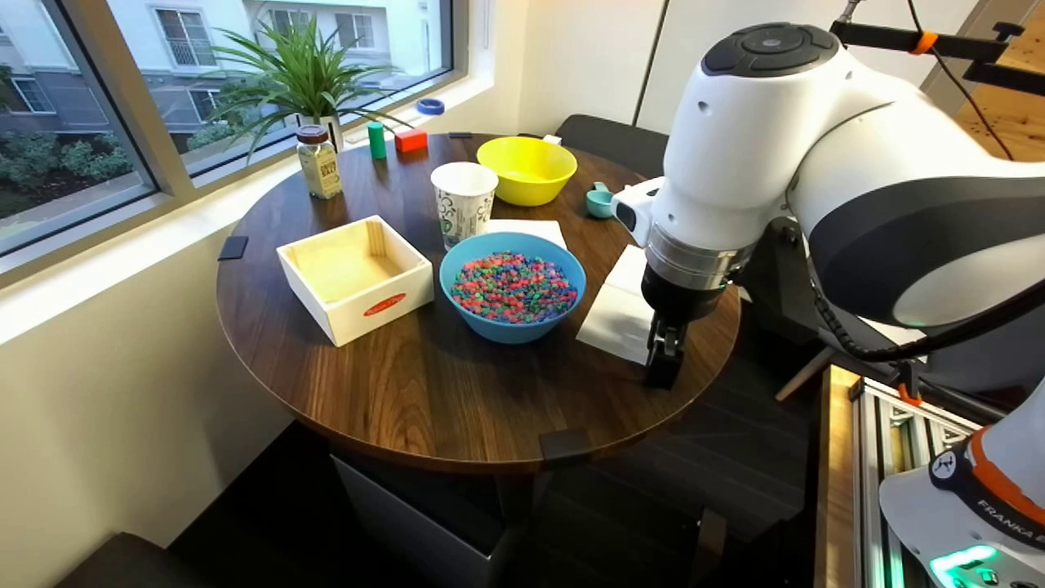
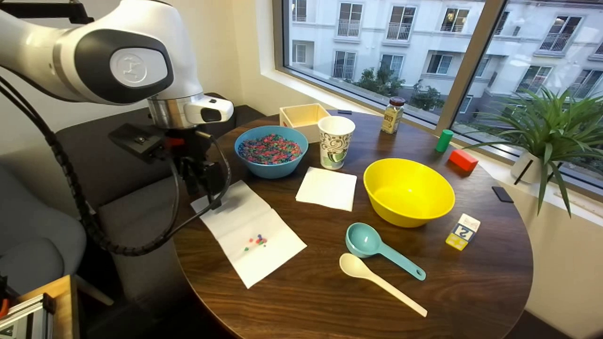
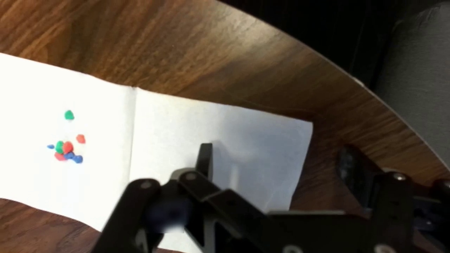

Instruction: Put some of the cereal onto the paper towel and fold it

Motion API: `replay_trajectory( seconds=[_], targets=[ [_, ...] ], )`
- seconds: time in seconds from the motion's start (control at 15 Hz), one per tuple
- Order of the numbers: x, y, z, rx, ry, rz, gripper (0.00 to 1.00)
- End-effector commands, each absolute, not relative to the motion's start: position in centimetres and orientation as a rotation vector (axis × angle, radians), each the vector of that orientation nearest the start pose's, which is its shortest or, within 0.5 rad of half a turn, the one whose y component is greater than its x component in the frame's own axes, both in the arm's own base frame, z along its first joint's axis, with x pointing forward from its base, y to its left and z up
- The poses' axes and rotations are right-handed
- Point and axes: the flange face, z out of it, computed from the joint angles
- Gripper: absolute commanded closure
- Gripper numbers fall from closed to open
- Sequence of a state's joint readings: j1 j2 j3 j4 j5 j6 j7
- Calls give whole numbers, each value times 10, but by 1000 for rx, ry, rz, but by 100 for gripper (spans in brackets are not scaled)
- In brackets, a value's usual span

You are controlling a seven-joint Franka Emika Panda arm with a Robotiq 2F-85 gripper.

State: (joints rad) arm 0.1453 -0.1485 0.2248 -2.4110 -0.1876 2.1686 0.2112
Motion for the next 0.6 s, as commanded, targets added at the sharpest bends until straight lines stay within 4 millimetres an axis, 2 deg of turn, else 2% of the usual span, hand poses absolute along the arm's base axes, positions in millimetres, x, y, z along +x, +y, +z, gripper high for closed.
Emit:
replay_trajectory(
  seconds=[0.0,0.13,0.27,0.53],
  targets=[
    [433,159,361,-3333,-450,127,33],
    [434,158,363,-3337,-448,130,42],
    [435,157,363,-3343,-448,137,38],
    [436,155,364,-3354,-450,151,55]
  ],
)
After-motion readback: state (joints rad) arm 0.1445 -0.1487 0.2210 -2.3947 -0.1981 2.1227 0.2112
